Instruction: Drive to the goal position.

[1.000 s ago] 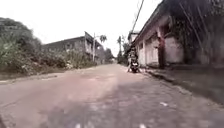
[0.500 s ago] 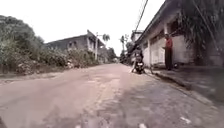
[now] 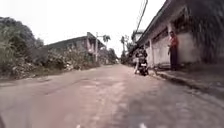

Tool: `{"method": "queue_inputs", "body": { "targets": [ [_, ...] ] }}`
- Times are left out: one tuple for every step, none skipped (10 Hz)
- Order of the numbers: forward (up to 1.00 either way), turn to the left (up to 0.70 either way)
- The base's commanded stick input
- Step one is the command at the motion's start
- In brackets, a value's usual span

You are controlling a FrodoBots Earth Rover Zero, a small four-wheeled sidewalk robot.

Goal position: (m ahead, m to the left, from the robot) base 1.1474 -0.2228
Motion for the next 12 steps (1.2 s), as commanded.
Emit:
{"method": "queue_inputs", "body": {
  "targets": [
    [0.85, 0.0],
    [0.85, 0.0],
    [0.85, 0.0],
    [0.85, 0.0],
    [0.85, 0.0],
    [0.85, 0.0],
    [0.85, 0.0],
    [0.85, 0.0],
    [0.85, 0.0],
    [0.85, 0.0],
    [0.85, 0.0],
    [0.85, 0.0]
  ]
}}
